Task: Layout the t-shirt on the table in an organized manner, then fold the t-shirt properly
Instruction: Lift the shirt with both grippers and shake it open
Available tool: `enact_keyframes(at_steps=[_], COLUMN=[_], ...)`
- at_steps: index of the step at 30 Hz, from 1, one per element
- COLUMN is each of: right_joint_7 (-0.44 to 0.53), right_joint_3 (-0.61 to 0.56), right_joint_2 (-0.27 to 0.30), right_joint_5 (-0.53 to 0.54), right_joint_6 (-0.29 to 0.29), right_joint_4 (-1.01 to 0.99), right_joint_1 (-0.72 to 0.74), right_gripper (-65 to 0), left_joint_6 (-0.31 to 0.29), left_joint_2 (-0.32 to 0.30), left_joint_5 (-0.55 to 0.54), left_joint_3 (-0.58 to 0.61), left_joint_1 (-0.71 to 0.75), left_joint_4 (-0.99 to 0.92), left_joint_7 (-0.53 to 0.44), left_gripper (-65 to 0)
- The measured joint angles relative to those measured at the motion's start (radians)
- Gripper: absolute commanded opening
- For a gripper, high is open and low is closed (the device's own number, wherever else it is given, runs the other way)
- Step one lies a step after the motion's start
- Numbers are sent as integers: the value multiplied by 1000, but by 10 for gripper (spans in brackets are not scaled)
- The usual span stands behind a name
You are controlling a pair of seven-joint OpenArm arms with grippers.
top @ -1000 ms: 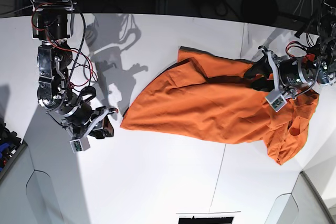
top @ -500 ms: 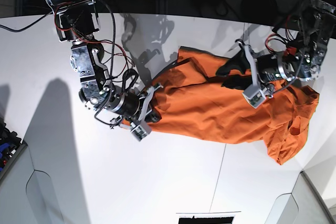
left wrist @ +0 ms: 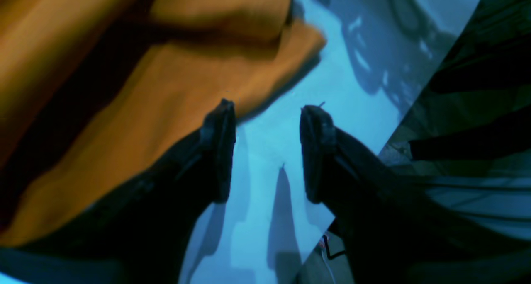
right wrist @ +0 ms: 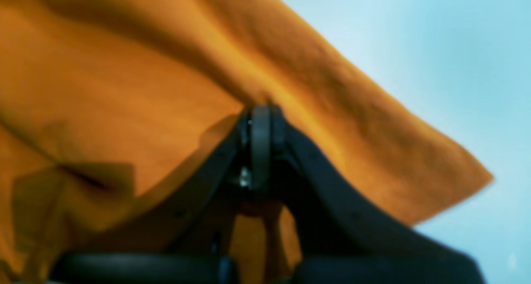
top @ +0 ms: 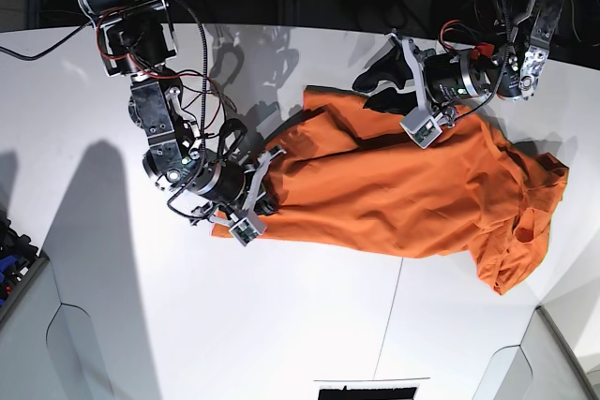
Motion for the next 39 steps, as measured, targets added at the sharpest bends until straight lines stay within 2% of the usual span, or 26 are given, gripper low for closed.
enact_keyframes(at_steps=[1,6,10,14,17,18,23,27,34,37,39], right_joint_7=[-2,-6,-14,-22,-26,-29,-26,-27,-28,-27,-24], right_joint_3=[10,56,57,59,59,59,59,59,59,59,59], right_joint_2=[1,8,12,12,12,12,12,12,12,12,12], right_joint_5=[-2,-7,38,93,119,119,124,127,127,127,125], right_joint_6=[-18,-25,-25,36,36,36,36,37,37,37,36], right_joint_4=[0,-2,-2,-3,-3,-3,-3,-2,-2,-2,-2], right_joint_1=[0,0,0,-6,-11,-11,-19,-19,-20,-19,-16], right_gripper=[-650,-650,-650,-650,-650,-650,-650,-650,-650,-650,-650], left_joint_6=[0,0,0,0,6,26,98,101,101,101,101], left_joint_2=[-1,-3,-5,-5,-5,-1,33,48,50,80,101], left_joint_5=[2,19,17,42,96,125,201,203,203,261,261], left_joint_3=[0,0,0,0,0,0,1,31,60,60,61], left_joint_1=[6,20,19,19,16,13,-68,-124,-126,-125,-124], left_joint_4=[0,0,38,128,147,146,52,-34,-37,-42,-45], left_joint_7=[0,4,5,-13,-64,-85,-124,-126,-126,-126,-126], left_gripper=[-385,-385,-385,-385,-385,-385,-385,-385,-385,-385,-385])
